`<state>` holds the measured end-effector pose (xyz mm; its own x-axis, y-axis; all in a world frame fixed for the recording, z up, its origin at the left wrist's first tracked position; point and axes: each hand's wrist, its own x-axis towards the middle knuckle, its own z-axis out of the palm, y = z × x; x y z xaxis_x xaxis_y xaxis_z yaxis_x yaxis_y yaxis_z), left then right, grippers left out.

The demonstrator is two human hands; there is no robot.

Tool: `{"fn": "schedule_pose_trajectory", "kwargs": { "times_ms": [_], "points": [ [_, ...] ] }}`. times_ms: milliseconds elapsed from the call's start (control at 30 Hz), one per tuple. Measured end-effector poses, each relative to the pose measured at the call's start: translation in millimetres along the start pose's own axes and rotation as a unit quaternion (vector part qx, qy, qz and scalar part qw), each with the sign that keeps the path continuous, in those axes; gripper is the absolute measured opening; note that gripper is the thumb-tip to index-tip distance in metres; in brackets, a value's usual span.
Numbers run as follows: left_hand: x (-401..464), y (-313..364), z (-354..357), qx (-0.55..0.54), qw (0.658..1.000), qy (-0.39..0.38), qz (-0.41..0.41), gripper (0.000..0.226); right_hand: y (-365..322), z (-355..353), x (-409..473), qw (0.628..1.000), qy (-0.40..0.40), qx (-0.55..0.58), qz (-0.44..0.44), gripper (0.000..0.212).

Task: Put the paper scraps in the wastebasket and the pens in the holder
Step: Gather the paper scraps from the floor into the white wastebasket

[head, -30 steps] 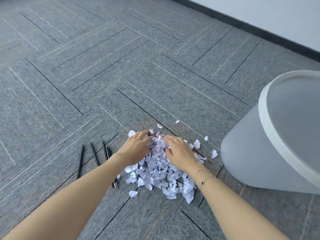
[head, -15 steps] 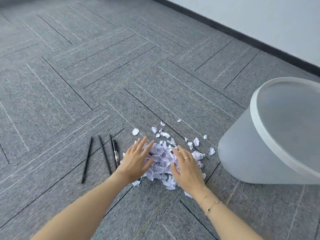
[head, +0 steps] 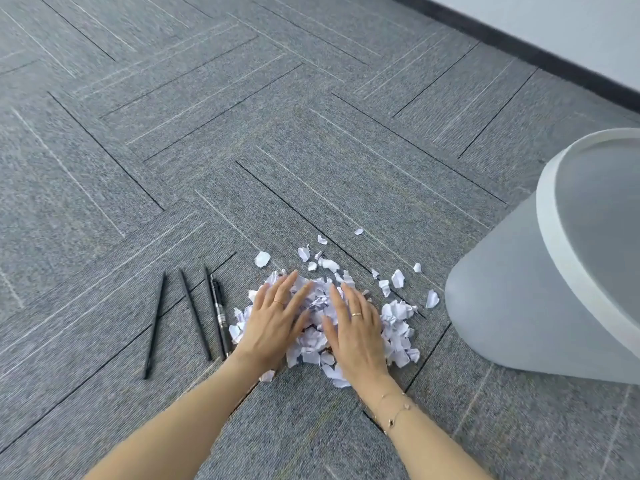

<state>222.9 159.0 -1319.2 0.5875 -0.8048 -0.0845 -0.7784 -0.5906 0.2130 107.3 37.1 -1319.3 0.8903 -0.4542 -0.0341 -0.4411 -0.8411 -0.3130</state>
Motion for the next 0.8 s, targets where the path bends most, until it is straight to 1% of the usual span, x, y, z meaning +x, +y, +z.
{"fn": "schedule_pose_trajectory", "kwargs": {
  "times_ms": [133, 233, 333, 433, 533, 633, 700, 800],
  "points": [
    [5, -4, 1, -0.027, 0.997, 0.064, 0.015, 0.050, 3, 1, 8, 0.998, 0.051, 0.010, -0.020, 0.042],
    [14, -6, 0, -0.028, 0.995, 0.092, 0.033, 0.039, 6, 5, 10, 0.997, 0.065, 0.010, -0.035, 0.034],
    [24, -7, -5, -0.010, 0.995, 0.090, 0.049, 0.038, 6, 6, 14, 0.997, 0.063, 0.005, -0.039, 0.032],
    [29, -6, -7, -0.026, 0.995, 0.078, 0.049, 0.037, 7, 4, 20, 0.996, 0.057, -0.014, -0.059, 0.036],
    [29, -5, -7, -0.052, 0.994, 0.081, 0.046, 0.029, 9, -1, 18, 0.996, 0.051, -0.022, -0.065, 0.033],
    [28, -8, -7, -0.080, 0.993, 0.071, 0.045, 0.016, 10, -8, 13, 0.997, 0.047, -0.028, -0.062, 0.029],
    [27, -7, -7, -0.118, 0.990, 0.068, 0.041, 0.011, 11, -13, 10, 0.997, 0.041, -0.024, -0.066, 0.026],
    [27, 0, -11, -0.241, 0.966, 0.085, 0.033, 0.017, 11, -21, 9, 0.998, 0.033, -0.001, -0.056, 0.029]
  ]
}}
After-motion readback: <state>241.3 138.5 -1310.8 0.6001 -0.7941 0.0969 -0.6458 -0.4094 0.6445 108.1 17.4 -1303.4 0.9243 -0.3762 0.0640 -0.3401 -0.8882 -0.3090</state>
